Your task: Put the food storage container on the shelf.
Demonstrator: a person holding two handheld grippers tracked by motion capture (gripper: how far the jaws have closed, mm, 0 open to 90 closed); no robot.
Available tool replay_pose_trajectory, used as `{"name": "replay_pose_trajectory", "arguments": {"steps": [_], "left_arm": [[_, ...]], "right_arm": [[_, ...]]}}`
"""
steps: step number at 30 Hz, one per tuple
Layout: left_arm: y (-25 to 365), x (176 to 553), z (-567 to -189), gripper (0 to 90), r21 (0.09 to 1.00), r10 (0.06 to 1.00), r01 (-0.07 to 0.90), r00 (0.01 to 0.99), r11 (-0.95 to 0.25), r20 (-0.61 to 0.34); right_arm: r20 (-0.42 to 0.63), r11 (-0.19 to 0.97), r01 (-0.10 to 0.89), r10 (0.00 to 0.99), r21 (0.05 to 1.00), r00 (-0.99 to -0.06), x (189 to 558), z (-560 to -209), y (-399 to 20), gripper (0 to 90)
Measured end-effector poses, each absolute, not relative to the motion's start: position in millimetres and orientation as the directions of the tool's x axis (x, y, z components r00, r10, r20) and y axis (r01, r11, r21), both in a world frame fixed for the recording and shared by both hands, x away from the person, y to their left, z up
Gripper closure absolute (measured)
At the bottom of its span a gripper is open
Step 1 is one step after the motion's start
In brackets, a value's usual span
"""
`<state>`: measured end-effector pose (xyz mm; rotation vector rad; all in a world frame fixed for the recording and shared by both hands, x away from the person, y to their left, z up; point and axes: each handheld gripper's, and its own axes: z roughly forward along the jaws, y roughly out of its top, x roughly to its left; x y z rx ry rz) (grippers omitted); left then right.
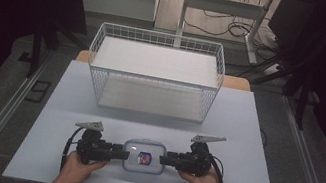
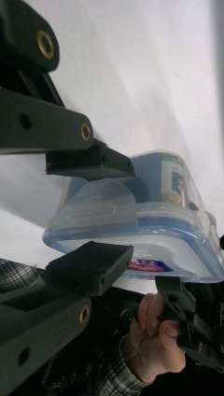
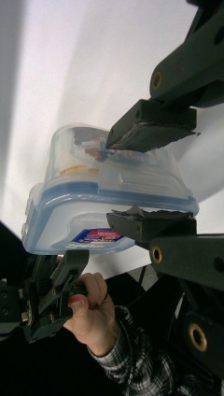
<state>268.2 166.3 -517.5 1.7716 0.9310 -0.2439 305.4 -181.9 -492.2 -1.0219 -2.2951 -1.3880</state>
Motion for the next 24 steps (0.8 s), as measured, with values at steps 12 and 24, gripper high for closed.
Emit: {"name": "replay_pose_trajectory", "arguments": {"steps": [12,24], "left_arm": [[172,280,-486,57.1,0.749,0.478,0.651,0.700,-0.121,-0.531],[176,305,-439,57.1,0.783,0.498,0.611,0.719,-0.119,-0.485]], "right_arm": [[0.516,0.273,0.645,0.418,0.714,-0.748,315,-465,-177,58.7],[0.504,0.237,0.621,0.408,0.747,-0.762,342,-424,-174,58.7]]}}
